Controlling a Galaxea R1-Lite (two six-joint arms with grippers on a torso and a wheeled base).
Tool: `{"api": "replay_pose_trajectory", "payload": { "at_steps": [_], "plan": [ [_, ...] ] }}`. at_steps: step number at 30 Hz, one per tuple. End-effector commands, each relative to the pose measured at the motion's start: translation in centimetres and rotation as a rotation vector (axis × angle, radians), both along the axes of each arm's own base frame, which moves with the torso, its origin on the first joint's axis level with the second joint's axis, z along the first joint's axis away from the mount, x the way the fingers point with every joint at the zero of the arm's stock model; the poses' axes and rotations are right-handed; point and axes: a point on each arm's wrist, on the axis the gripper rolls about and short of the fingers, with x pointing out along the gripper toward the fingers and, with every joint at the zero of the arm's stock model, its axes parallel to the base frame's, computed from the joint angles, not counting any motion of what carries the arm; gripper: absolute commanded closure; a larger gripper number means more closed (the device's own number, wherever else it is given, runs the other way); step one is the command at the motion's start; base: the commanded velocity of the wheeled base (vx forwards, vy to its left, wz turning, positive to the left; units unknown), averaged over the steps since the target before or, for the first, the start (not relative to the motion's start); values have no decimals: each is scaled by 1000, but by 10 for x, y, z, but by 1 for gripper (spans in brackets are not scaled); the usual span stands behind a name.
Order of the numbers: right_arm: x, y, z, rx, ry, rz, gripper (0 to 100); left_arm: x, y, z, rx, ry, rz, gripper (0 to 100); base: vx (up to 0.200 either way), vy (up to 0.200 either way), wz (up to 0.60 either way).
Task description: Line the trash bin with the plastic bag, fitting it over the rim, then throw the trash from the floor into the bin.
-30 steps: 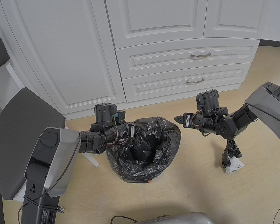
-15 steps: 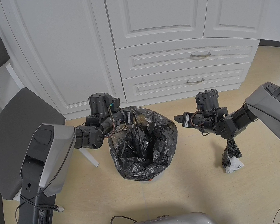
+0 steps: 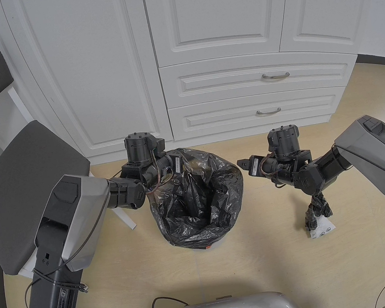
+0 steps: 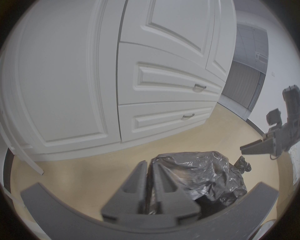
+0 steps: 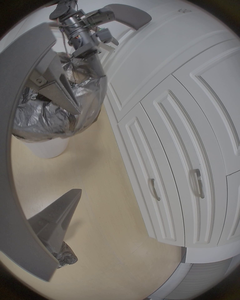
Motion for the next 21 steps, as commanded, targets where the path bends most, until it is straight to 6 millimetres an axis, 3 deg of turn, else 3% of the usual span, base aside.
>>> {"api": "replay_pose_trajectory", "payload": {
  "at_steps": [1, 4, 7, 12, 18, 21],
  "plan": [
    [-1, 2, -2, -1, 3, 4, 0, 4, 2, -21, 19, 38, 8, 0, 0, 0, 0],
    [-1, 2, -1, 2, 2, 4, 0, 3, 2, -16, 11, 32, 11, 0, 0, 0, 0],
    [-8, 6, 2, -3, 9, 19, 0, 0, 3, 7, -5, -13, 15, 0, 0, 0, 0],
    [-16, 17, -2, -21, 14, 41, 0, -22, 10, 33, -1, -5, 10, 0, 0, 0, 0],
    [-5, 27, -22, -18, -39, 27, 0, -61, 26, 33, 20, 38, 19, 0, 0, 0, 0],
    [5, 33, -28, -12, -74, -8, 0, -73, 29, 26, 32, 76, 126, 0, 0, 0, 0]
  ]
}}
